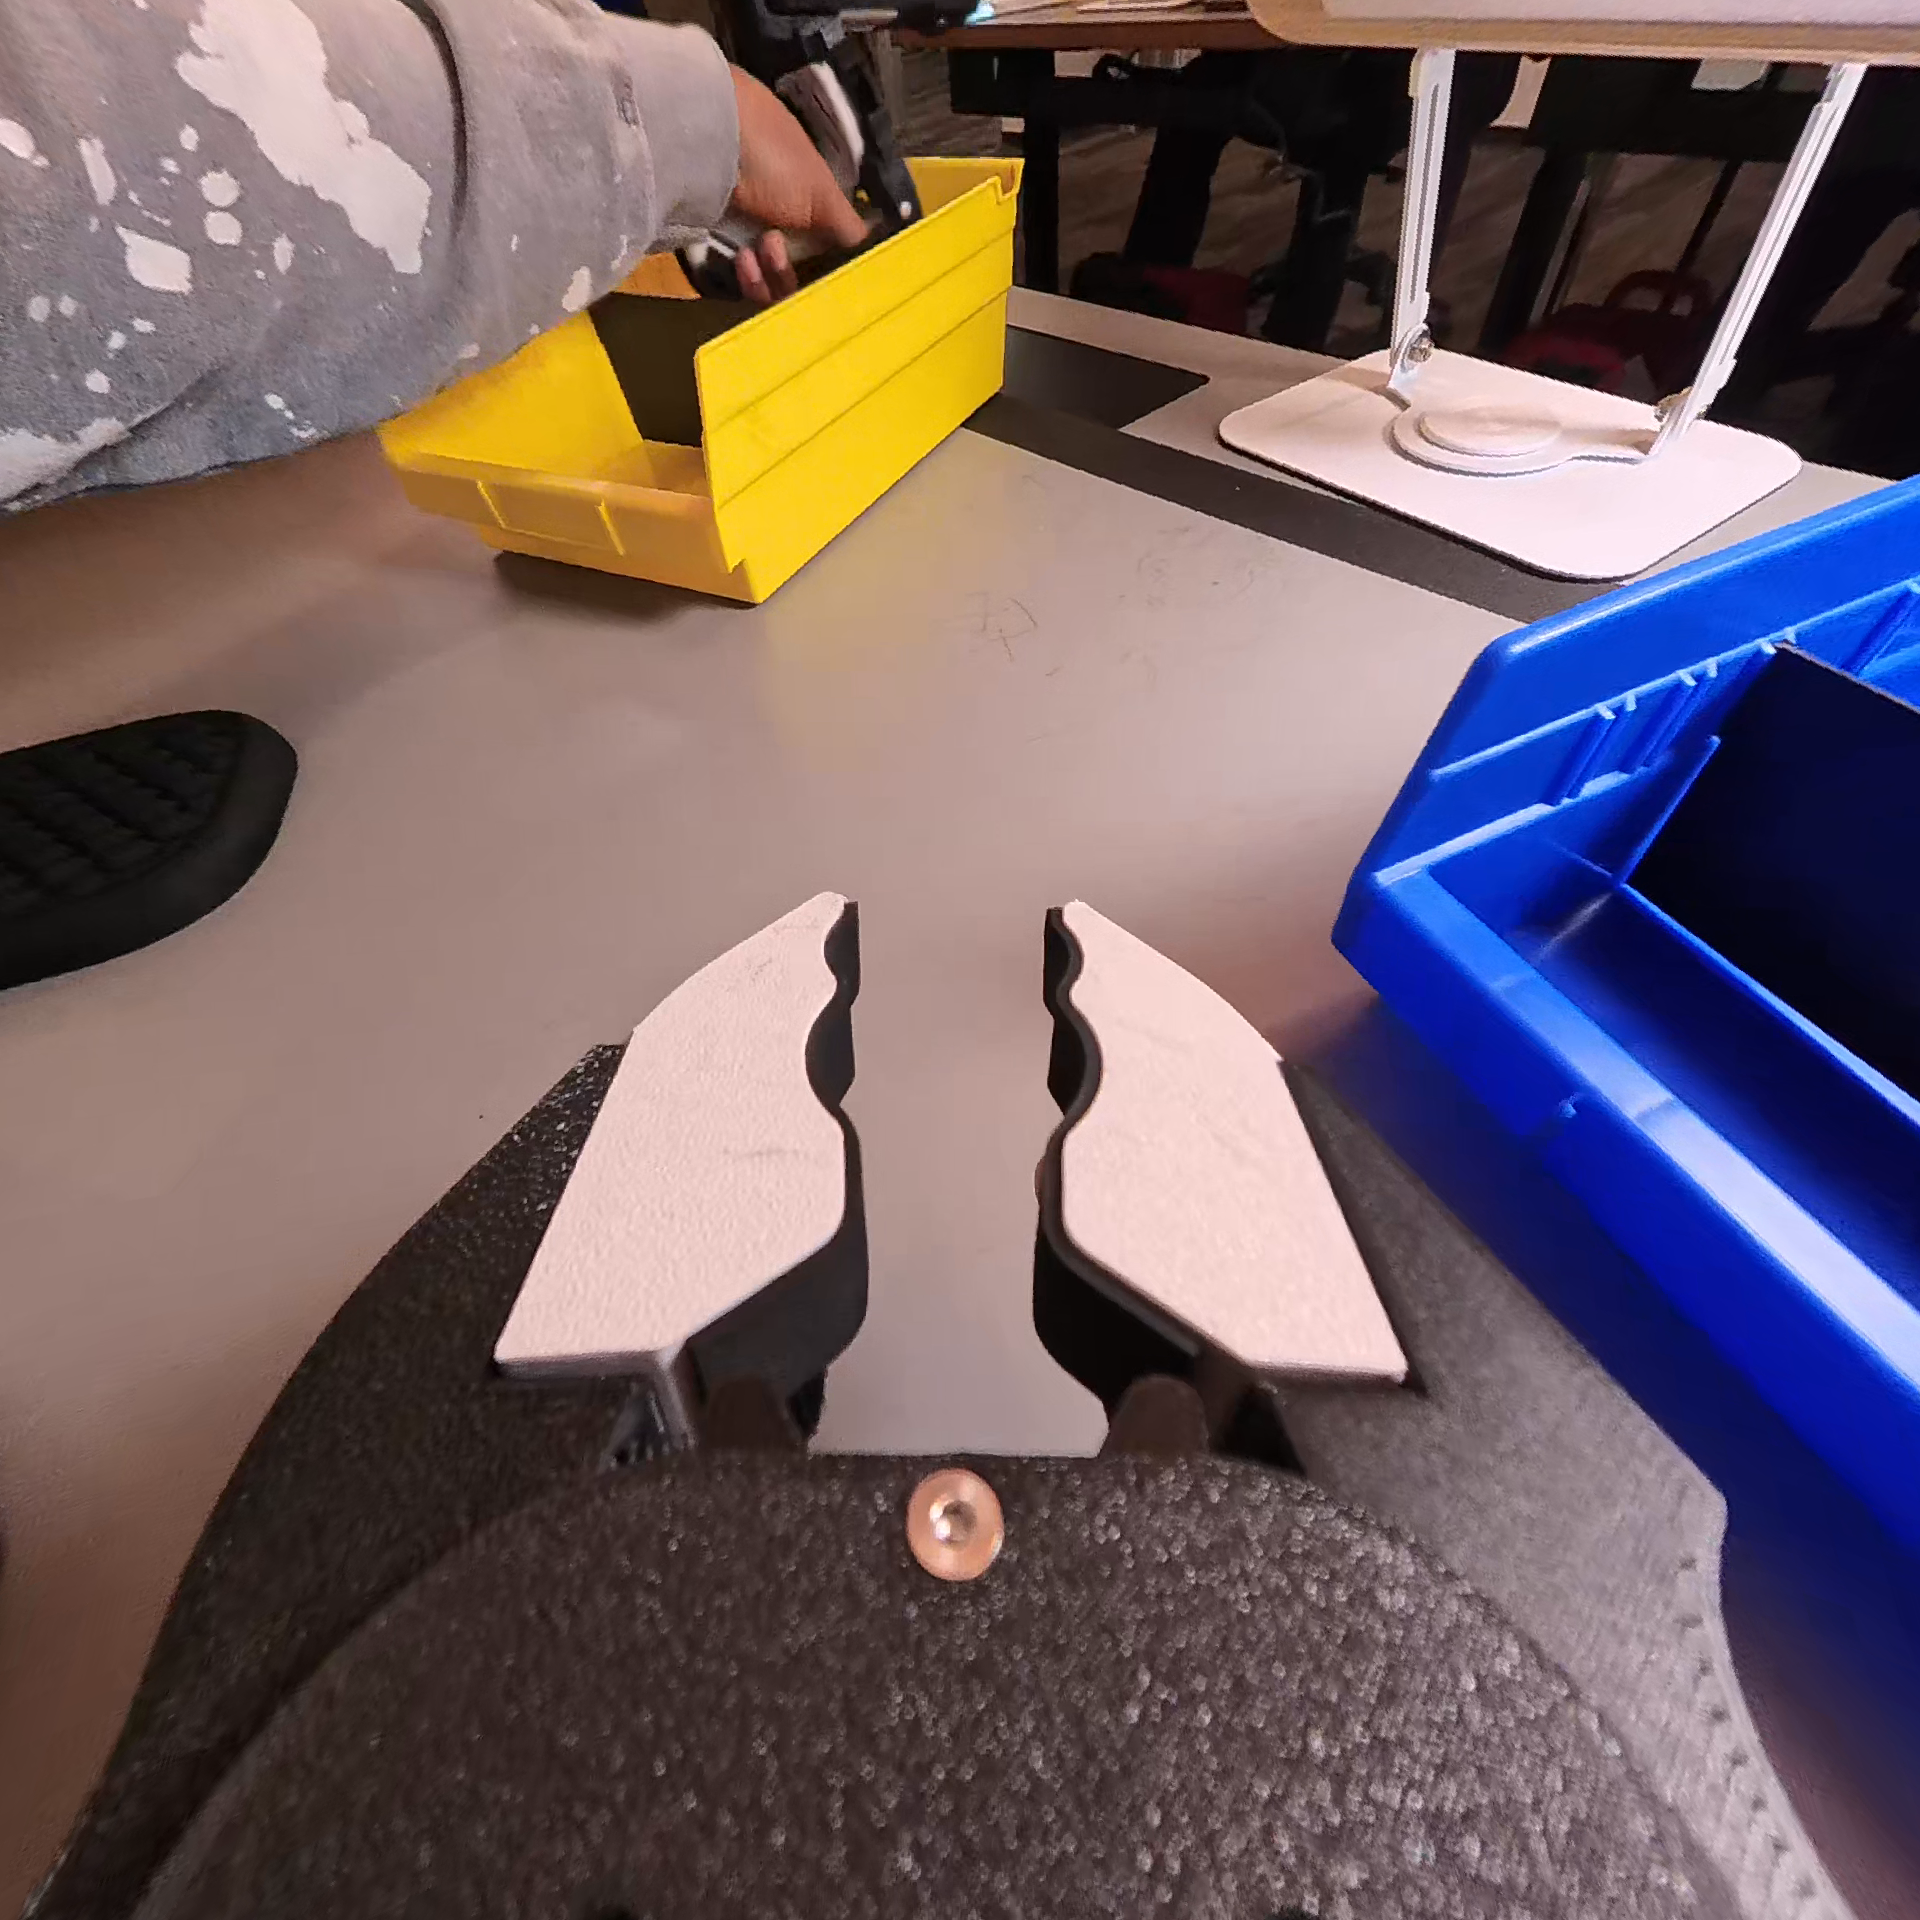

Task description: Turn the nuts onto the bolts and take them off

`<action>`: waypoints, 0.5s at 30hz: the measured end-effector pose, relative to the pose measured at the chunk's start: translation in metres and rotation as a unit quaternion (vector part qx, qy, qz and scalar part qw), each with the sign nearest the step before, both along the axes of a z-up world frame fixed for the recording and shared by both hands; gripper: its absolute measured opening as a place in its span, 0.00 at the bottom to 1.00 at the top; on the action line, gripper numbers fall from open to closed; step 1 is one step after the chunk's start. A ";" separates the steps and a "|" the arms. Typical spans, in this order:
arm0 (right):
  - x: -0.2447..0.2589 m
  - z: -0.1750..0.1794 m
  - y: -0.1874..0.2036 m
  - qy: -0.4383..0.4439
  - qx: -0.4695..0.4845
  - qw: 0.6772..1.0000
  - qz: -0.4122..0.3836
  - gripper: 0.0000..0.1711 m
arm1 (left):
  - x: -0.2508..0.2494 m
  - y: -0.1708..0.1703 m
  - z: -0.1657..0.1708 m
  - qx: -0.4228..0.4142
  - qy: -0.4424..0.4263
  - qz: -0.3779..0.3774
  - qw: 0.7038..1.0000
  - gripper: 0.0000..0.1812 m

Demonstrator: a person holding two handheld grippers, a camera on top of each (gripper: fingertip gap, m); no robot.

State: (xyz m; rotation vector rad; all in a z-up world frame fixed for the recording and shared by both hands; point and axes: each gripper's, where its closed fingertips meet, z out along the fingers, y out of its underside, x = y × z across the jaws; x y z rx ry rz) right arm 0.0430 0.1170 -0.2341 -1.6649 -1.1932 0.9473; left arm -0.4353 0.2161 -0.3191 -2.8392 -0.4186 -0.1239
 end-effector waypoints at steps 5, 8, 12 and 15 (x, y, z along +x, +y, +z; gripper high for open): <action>0.001 0.003 0.002 0.006 -0.002 1.000 -0.002 0.19 | -0.007 -0.009 0.012 0.018 -0.003 -0.002 1.000 0.11; -0.001 0.002 0.002 0.006 -0.003 1.000 0.001 0.19 | 0.002 0.002 0.016 0.052 -0.039 0.013 0.998 0.16; 0.000 -0.001 0.002 0.000 -0.003 1.000 -0.002 0.19 | 0.008 0.007 0.002 0.036 -0.049 0.030 0.998 0.21; 0.003 0.000 0.004 0.002 -0.004 1.000 -0.008 0.19 | 0.007 0.014 0.003 0.039 -0.029 0.028 0.998 0.18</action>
